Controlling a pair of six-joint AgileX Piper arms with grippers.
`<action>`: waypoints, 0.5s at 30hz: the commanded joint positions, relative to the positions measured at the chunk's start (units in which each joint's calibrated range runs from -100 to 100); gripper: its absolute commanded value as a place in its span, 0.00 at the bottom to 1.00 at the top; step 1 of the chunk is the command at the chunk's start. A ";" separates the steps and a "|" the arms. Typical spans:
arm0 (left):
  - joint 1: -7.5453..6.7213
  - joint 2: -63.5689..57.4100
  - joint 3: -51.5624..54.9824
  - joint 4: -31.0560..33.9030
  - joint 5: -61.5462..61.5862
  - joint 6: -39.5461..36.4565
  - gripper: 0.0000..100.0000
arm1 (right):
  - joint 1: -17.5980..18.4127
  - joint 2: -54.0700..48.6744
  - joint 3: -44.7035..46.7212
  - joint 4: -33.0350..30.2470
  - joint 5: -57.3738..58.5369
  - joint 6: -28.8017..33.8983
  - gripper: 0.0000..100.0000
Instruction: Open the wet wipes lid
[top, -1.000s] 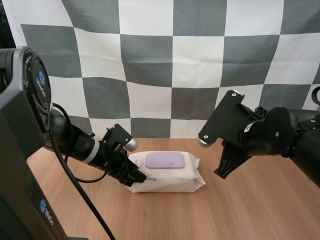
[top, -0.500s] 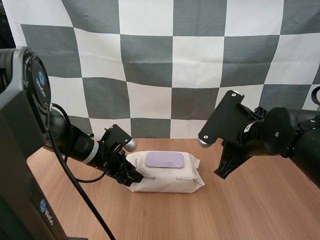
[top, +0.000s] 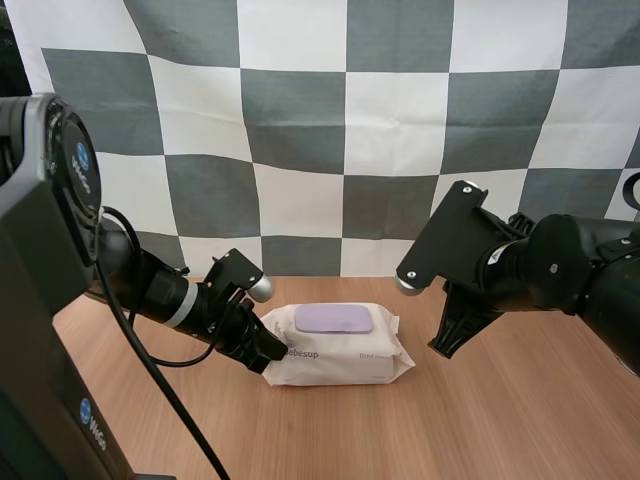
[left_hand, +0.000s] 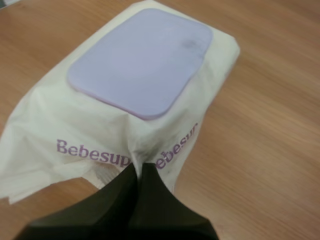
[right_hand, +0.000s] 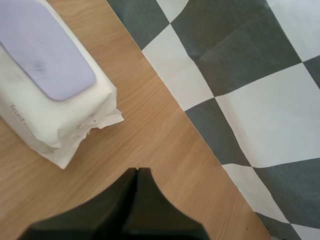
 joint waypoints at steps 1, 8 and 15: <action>-0.04 0.07 0.05 -0.02 3.72 0.00 0.00 | 0.05 0.07 -0.03 4.14 2.40 -6.21 0.00; -0.04 0.07 0.05 2.33 4.09 -0.78 0.00 | 0.05 0.45 -0.03 24.35 14.38 -24.20 0.00; -0.04 0.07 0.05 4.74 4.77 -2.30 0.00 | 1.29 7.97 -0.03 28.64 20.64 -33.31 0.00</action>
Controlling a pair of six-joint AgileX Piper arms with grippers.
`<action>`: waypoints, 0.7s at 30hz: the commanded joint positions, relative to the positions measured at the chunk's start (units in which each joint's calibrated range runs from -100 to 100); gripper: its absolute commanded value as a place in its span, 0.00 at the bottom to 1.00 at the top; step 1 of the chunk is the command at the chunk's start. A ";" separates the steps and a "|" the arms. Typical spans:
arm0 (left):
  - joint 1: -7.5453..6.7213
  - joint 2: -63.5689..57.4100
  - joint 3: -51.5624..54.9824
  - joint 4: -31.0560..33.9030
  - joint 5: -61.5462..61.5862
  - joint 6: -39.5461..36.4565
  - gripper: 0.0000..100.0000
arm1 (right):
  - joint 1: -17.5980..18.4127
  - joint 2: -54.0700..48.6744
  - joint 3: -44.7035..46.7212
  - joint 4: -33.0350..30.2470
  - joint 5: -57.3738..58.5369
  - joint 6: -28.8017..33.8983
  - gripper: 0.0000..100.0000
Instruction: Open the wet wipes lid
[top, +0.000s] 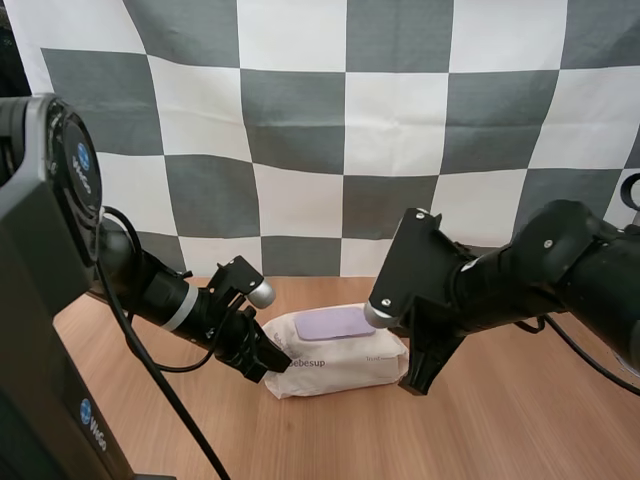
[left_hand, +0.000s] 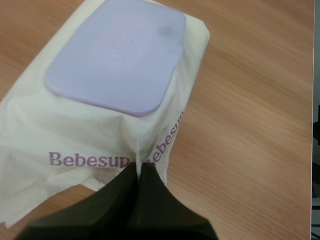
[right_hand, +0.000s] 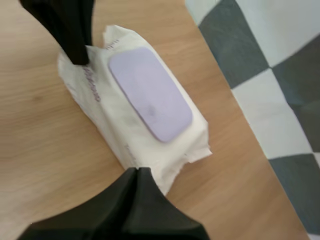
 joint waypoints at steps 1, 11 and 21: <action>-0.04 0.07 0.05 0.11 1.17 0.00 0.00 | 0.85 3.89 -0.03 5.36 0.22 -12.05 0.00; -0.04 0.07 0.05 1.65 6.48 -1.14 0.00 | 5.68 12.44 -0.03 5.49 -3.42 -9.74 0.54; -0.04 -0.07 0.05 3.65 7.96 -2.02 0.00 | 5.84 13.55 -0.03 7.31 -11.46 -10.30 0.52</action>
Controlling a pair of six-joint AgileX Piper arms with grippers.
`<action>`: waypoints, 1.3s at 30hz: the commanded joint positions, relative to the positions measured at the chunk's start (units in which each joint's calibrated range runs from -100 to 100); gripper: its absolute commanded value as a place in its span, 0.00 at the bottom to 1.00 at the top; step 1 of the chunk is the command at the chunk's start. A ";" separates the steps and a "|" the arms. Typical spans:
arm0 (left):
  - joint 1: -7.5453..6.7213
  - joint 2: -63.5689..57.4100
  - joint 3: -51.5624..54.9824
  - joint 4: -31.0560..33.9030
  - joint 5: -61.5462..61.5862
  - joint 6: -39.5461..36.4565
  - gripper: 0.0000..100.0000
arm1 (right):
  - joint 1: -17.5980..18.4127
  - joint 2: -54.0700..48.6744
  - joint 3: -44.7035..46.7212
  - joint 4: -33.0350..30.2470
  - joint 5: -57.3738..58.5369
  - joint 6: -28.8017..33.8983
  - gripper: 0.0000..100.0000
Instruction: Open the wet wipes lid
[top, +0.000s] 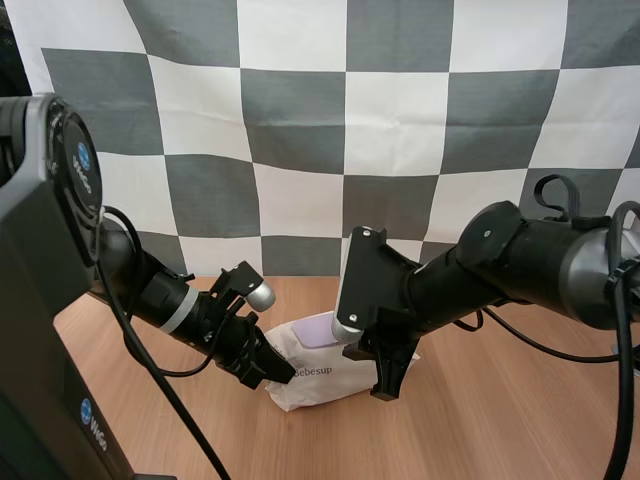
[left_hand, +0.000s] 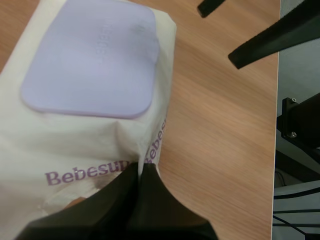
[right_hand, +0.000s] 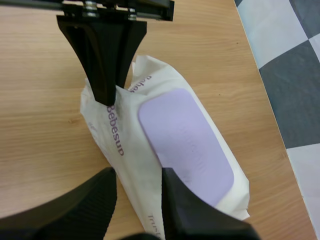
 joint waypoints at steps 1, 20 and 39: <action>-0.04 -0.07 0.05 0.32 0.00 -0.63 0.00 | 0.05 0.80 -0.03 0.47 -2.04 -0.23 0.52; -0.04 -0.07 0.05 0.44 0.00 -0.83 0.00 | 2.79 6.51 -0.03 4.82 -11.23 -3.38 0.52; -0.04 -0.07 0.05 0.55 0.00 -0.93 0.00 | 3.20 9.02 -0.03 -1.20 -12.64 -0.24 0.52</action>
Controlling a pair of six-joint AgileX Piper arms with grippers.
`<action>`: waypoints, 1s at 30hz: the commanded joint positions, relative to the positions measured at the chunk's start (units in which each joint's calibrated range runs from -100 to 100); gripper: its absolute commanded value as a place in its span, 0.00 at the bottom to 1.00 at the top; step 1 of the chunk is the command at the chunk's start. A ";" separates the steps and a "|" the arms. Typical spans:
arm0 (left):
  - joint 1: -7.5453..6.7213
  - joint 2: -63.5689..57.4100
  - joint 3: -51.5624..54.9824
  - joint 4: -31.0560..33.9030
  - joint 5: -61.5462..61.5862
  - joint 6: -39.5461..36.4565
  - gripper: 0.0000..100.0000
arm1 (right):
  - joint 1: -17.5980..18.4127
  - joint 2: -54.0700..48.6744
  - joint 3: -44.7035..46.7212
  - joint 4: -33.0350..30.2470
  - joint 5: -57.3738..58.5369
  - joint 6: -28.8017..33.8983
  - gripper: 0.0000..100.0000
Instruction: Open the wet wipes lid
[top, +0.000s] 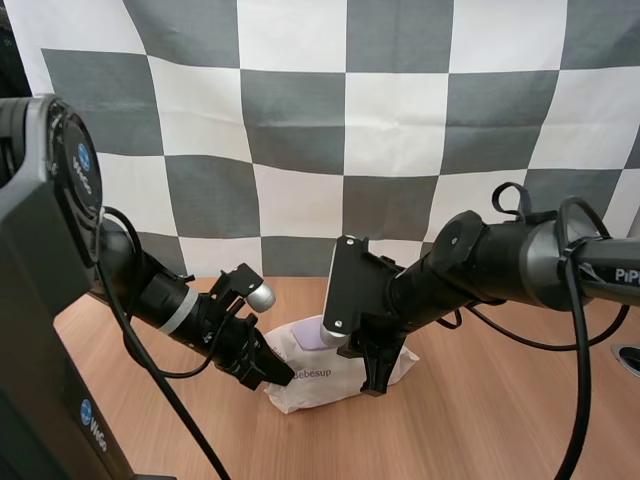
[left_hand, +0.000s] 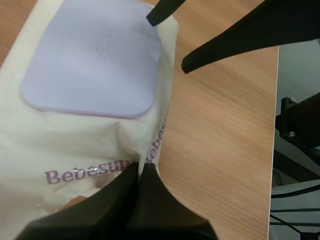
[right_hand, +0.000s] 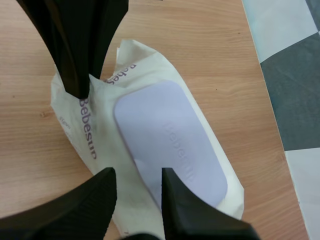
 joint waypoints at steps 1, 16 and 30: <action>-0.04 -0.07 0.05 0.07 0.02 0.00 0.00 | 0.00 1.46 -0.03 -0.04 -0.09 0.01 0.52; -0.04 -0.07 0.05 -0.07 0.02 0.00 0.00 | 0.00 2.65 -0.03 0.59 -6.56 0.01 0.52; -0.04 -0.07 0.05 -0.27 0.02 0.00 0.00 | 0.00 2.65 -0.03 2.58 -5.58 0.33 0.46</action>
